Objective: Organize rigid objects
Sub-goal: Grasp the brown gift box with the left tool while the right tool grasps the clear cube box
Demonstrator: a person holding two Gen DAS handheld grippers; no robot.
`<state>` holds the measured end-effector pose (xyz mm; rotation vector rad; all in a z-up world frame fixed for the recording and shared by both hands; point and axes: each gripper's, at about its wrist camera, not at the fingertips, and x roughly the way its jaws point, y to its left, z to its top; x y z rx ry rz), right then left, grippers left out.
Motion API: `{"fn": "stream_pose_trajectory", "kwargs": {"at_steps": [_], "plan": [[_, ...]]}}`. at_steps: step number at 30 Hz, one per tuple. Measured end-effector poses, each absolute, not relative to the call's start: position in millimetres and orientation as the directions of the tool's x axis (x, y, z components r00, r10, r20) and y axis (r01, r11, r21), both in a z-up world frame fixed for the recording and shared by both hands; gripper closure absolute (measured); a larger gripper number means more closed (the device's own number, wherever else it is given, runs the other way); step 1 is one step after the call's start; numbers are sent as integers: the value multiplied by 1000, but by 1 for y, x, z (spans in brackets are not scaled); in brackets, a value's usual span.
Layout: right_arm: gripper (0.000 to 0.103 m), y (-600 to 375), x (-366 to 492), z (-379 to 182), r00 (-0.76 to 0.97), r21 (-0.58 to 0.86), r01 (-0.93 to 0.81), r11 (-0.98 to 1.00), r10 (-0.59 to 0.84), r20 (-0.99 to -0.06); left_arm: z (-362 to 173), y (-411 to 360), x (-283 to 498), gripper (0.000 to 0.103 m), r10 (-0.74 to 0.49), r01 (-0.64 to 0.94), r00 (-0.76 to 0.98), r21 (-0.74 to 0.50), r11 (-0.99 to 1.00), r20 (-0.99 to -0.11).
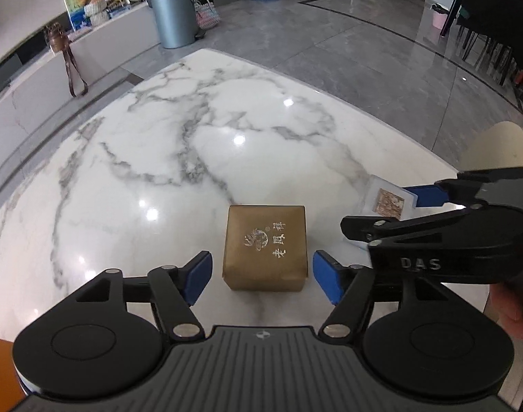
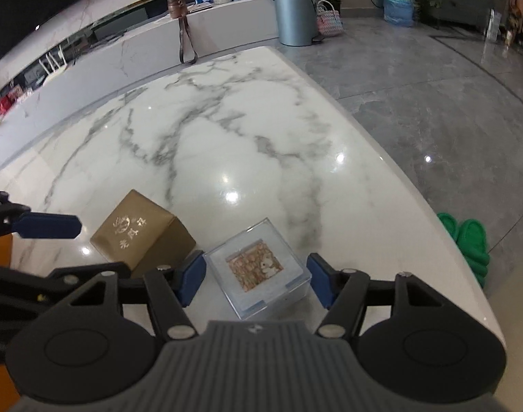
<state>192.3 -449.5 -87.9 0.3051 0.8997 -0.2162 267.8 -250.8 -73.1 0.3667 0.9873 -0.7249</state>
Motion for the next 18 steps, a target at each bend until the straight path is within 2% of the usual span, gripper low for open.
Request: {"fn": "stream_pose_trajectory", "kwargs": {"at_steps": [9, 11, 14, 18], "plan": [[37, -461, 186, -87, 616, 217, 349, 912, -48, -786, -90, -255, 285, 22, -403, 694, 308, -87, 715, -862], [37, -463, 186, -88, 615, 226, 354, 907, -44, -787, -94, -258, 286, 23, -373, 696, 310, -59, 716, -874], [37, -460, 186, -88, 618, 229, 331, 915, -27, -786, -96, -263, 282, 35, -354, 708, 317, -28, 705, -880], [38, -460, 186, -88, 619, 236, 328, 915, -20, -785, -96, -263, 280, 35, -344, 686, 333, -25, 727, -878]]}}
